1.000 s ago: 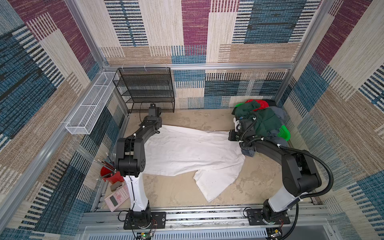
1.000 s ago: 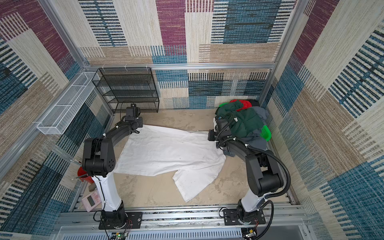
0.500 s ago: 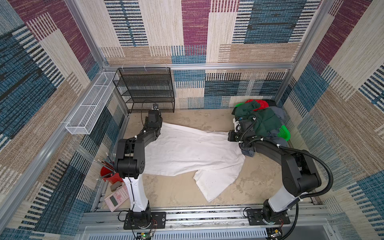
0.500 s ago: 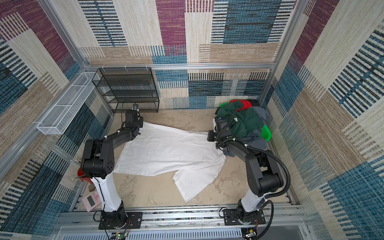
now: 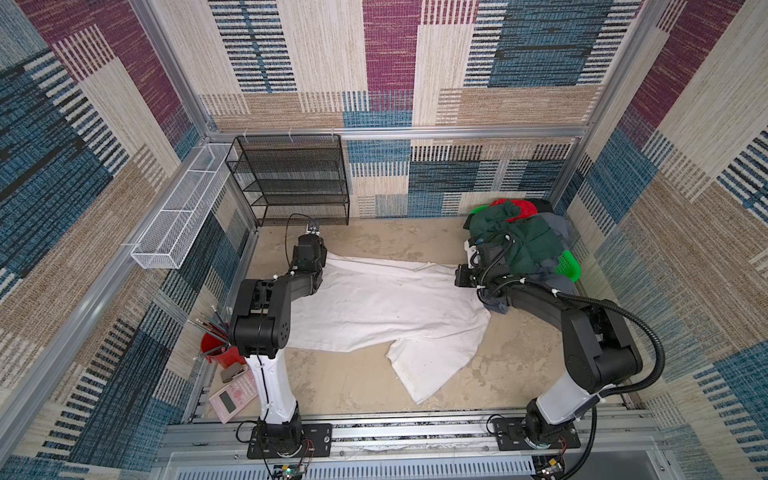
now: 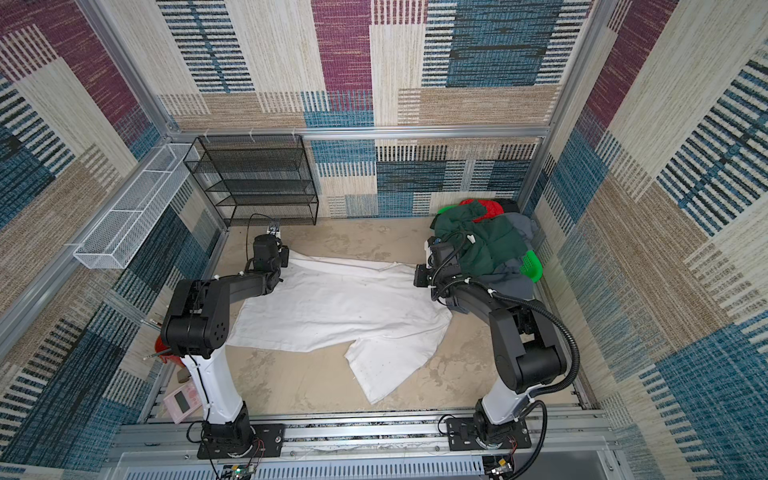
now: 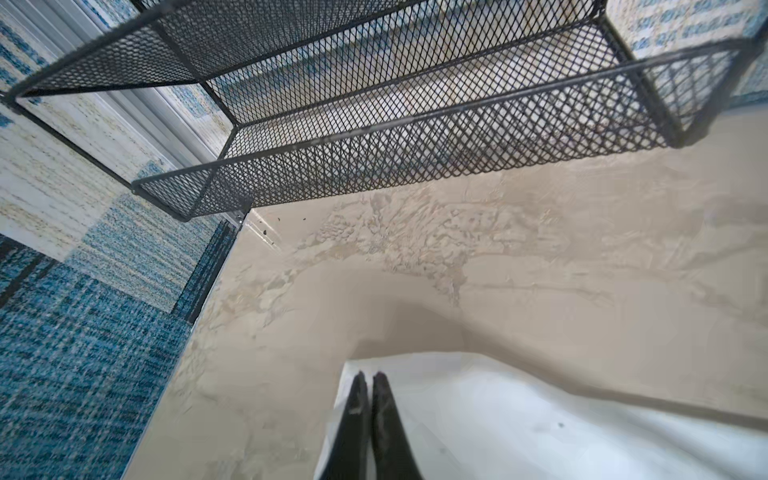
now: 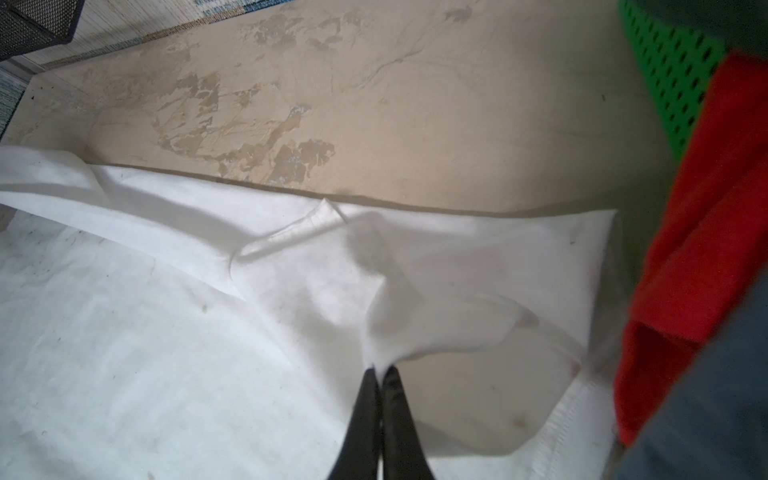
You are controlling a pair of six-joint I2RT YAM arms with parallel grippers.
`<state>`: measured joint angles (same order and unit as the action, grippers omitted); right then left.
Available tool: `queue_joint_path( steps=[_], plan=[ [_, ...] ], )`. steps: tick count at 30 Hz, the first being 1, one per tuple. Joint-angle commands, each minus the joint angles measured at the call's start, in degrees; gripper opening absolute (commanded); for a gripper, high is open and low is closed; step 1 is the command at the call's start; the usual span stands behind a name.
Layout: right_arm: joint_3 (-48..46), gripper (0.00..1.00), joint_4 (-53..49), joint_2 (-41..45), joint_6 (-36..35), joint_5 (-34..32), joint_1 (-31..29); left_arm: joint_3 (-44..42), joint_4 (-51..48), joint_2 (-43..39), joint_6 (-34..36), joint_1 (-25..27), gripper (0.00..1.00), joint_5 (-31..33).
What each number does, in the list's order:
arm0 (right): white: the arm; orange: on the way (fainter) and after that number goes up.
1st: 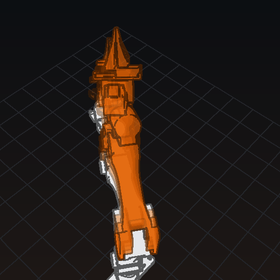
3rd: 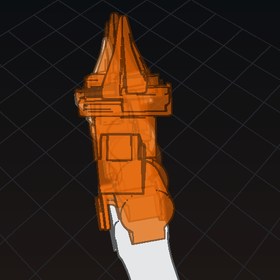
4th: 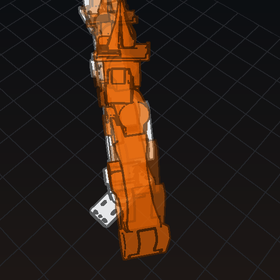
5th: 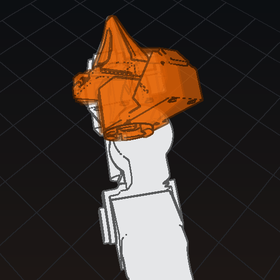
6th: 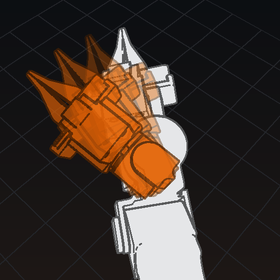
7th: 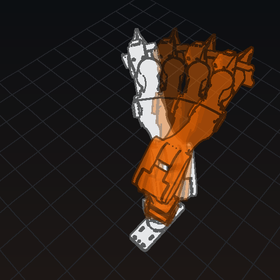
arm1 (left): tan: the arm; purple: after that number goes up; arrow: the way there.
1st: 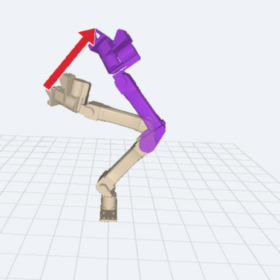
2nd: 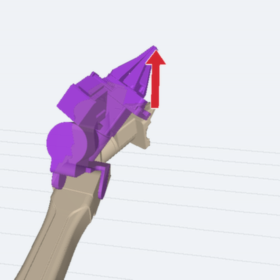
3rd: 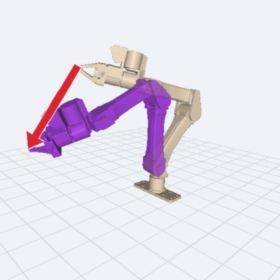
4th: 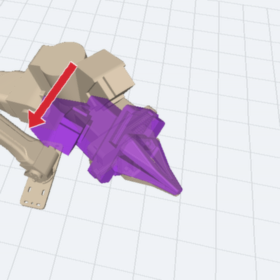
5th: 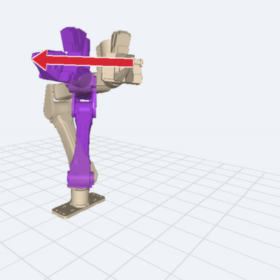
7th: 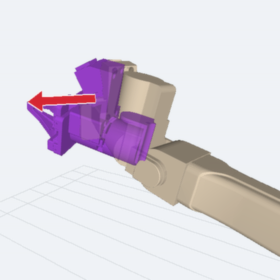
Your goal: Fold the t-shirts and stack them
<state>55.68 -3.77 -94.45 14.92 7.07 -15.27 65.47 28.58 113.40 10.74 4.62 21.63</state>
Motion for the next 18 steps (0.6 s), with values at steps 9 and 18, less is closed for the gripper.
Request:
queue_joint_path(
  steps=[9,18],
  plan=[
    [-1.54,0.0,1.24,0.48,1.34,-0.4,-0.03,1.15,-6.42,-1.74,-3.78,1.07,0.0,10.76],
    [-2.75,0.05,1.54,0.92,1.31,-0.22,-0.03,-9.31,9.58,-6.21,-2.46,2.14,0.57,10.98]
  ],
)
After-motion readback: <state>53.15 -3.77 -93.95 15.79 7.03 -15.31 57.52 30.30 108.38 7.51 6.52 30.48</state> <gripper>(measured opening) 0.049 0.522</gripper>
